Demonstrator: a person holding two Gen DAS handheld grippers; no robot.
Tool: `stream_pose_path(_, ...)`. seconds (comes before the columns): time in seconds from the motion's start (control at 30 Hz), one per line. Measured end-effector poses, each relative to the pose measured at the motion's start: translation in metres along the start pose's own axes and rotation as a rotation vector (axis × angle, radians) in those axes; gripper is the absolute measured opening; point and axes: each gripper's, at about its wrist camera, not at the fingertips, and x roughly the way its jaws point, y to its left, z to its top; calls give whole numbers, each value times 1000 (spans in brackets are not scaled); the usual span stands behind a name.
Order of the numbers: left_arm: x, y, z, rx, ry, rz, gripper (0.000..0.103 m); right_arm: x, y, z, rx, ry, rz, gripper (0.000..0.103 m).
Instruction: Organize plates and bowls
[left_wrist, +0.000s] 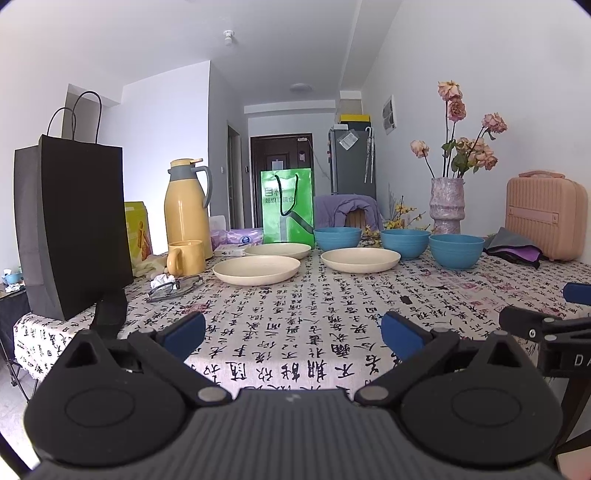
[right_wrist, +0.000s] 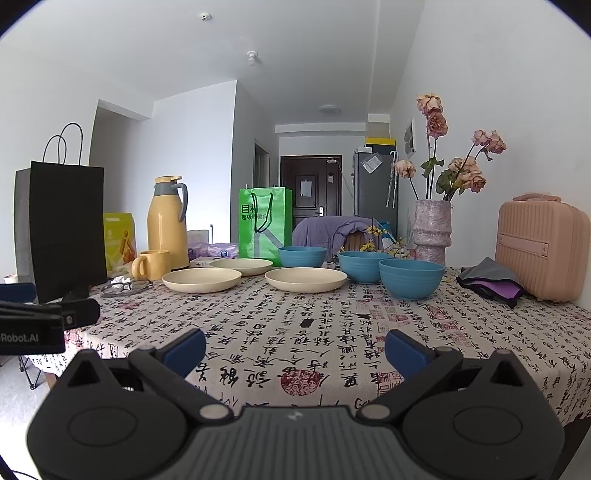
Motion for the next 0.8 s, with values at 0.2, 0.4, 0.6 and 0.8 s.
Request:
stream_pose_path(0.2, 0, 0, -1, 3, 3, -9, 103, 0, -1, 1, 4, -2, -4, 103)
stream_pose_path(0.4, -1, -2, -1, 11, -2, -2, 103, -1, 0, 0, 3, -2, -1, 103)
stream_pose_path(0.6, -2, -2, -1, 7, 0, 3, 103, -1, 0, 0, 1, -1, -3, 103)
stream_pose_path(0.8, -1, -1, -1, 7, 0, 3, 103, -1, 0, -1, 2, -3, -5, 103)
